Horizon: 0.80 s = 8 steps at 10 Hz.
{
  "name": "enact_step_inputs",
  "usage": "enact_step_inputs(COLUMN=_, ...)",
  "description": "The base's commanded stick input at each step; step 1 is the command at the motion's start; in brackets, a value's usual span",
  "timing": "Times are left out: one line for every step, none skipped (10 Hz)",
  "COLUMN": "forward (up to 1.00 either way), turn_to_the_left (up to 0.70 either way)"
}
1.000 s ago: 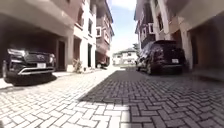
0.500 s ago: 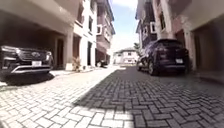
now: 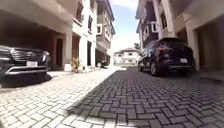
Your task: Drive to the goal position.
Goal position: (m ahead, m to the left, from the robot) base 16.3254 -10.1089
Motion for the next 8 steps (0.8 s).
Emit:
enact_step_inputs(forward=0.50, turn_to_the_left=0.00)
enact_step_inputs(forward=0.50, turn_to_the_left=0.00)
enact_step_inputs(forward=0.50, turn_to_the_left=0.00)
enact_step_inputs(forward=0.50, turn_to_the_left=0.00)
enact_step_inputs(forward=0.50, turn_to_the_left=0.00)
enact_step_inputs(forward=0.50, turn_to_the_left=0.00)
enact_step_inputs(forward=0.50, turn_to_the_left=0.00)
enact_step_inputs(forward=0.50, turn_to_the_left=0.00)
